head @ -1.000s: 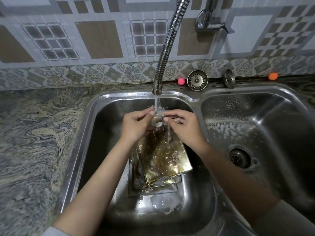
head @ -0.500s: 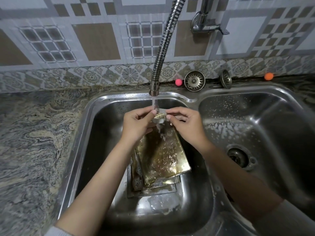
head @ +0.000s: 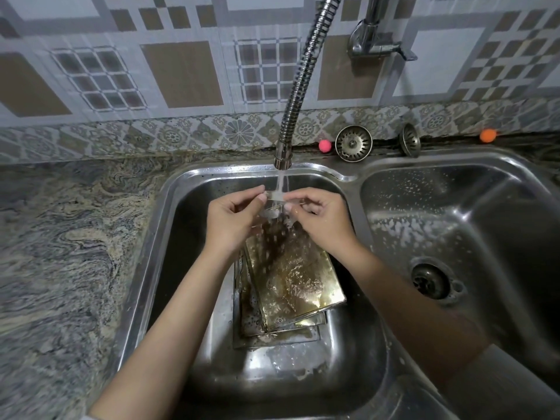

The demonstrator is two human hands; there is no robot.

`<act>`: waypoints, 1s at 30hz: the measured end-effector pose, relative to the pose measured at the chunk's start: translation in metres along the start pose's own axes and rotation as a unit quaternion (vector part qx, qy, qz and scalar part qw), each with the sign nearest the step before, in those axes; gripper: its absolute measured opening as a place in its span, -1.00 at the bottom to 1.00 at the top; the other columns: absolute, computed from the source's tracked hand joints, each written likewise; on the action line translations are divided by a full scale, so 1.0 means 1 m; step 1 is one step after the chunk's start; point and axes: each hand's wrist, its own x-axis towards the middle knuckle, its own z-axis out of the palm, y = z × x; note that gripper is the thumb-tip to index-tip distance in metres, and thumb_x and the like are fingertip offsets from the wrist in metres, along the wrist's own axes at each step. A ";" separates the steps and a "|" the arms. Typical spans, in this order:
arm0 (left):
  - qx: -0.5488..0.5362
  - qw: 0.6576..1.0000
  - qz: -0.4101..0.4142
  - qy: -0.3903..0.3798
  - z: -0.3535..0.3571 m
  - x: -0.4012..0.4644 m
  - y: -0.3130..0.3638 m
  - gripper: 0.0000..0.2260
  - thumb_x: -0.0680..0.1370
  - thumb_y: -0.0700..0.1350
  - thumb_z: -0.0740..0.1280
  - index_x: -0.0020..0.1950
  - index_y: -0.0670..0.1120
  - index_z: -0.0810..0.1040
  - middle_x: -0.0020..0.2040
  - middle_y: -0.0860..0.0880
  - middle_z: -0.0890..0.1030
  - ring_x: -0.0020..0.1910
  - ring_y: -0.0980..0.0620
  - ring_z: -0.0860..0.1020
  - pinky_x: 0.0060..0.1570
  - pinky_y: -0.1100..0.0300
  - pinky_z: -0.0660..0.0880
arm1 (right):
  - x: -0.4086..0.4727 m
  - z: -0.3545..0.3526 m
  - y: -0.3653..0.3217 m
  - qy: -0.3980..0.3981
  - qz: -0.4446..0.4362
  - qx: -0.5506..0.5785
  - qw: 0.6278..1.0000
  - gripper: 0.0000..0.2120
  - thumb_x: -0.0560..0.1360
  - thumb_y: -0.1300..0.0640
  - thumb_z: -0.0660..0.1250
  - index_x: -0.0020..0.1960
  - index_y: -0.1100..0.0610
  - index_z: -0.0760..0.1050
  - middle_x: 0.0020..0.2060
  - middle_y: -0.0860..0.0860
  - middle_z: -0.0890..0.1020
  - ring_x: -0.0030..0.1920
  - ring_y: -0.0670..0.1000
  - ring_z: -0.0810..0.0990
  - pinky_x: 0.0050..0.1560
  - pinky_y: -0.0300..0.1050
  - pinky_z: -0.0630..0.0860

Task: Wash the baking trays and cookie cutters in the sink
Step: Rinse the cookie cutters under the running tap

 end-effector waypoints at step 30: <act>0.047 0.986 0.076 -0.141 0.003 -0.008 -0.004 -0.81 0.41 -0.25 0.47 -0.07 0.01 0.68 0.07 -0.08 0.65 -0.01 -0.07 0.62 0.04 0.03 0.54 | -0.011 -0.033 -0.019 -0.010 0.107 0.022 0.994 -0.79 0.32 0.27 0.55 -0.14 0.20 0.54 -0.16 0.22 0.69 -0.16 0.07 0.66 0.02 0.02 0.59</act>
